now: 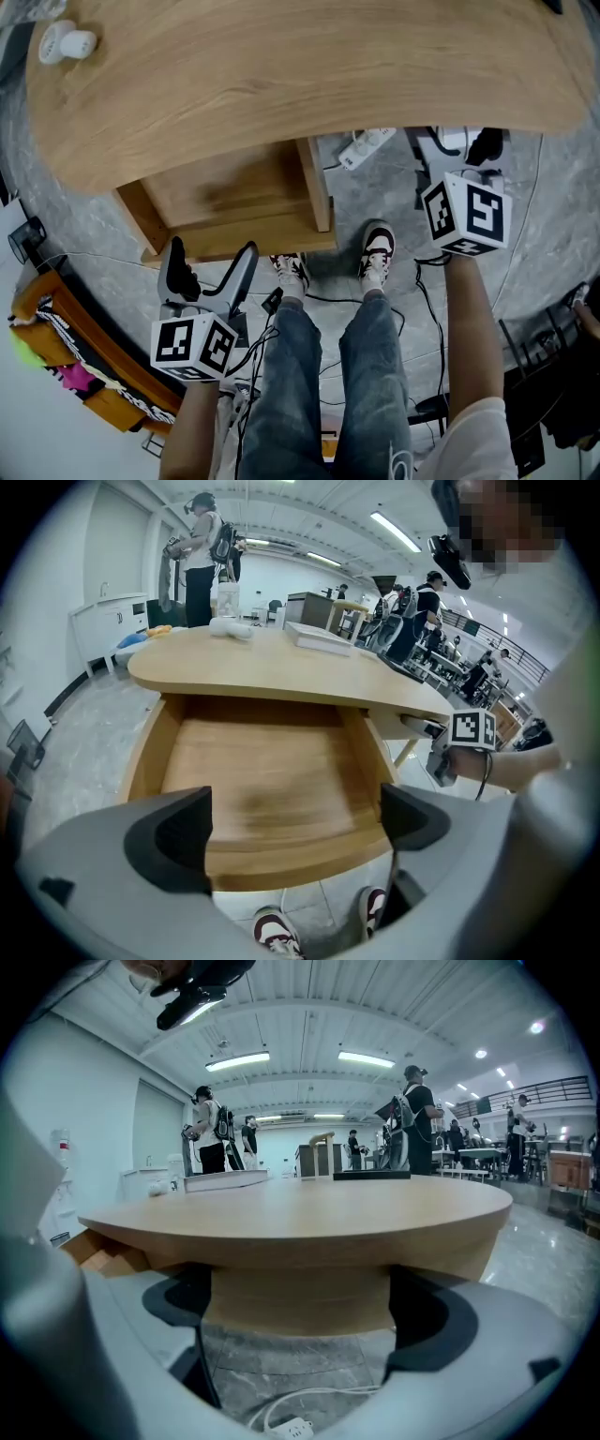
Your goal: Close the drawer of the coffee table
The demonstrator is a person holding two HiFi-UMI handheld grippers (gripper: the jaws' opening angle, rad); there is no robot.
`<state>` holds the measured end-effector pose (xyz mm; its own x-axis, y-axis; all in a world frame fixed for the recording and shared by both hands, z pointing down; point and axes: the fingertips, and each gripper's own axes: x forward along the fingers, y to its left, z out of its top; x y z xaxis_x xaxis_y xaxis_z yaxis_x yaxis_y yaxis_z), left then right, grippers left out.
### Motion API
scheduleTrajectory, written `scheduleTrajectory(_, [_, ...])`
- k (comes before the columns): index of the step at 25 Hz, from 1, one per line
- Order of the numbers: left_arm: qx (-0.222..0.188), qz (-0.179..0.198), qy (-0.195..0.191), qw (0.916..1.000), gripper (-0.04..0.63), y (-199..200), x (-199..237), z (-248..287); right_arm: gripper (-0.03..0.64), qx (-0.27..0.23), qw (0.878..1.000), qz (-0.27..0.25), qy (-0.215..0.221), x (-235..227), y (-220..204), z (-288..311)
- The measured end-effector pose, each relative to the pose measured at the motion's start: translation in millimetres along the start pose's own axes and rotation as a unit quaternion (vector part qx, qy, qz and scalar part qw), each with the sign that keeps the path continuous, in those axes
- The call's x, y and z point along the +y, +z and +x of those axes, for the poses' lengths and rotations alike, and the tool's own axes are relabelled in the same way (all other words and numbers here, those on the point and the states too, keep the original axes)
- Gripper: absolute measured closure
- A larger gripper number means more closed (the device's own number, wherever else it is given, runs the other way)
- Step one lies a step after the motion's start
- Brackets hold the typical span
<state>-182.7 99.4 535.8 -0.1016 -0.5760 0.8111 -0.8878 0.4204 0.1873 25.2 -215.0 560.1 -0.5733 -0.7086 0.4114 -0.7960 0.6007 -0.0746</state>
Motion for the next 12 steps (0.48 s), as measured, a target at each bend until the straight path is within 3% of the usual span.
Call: scheduleTrajectory(12, [-0.027,0.005,0.001,0.9996,0.038,6.6,-3.3,-13.7,0.029,0.037,0.999,0.009,0.006,5.7,-16.3,-10.1])
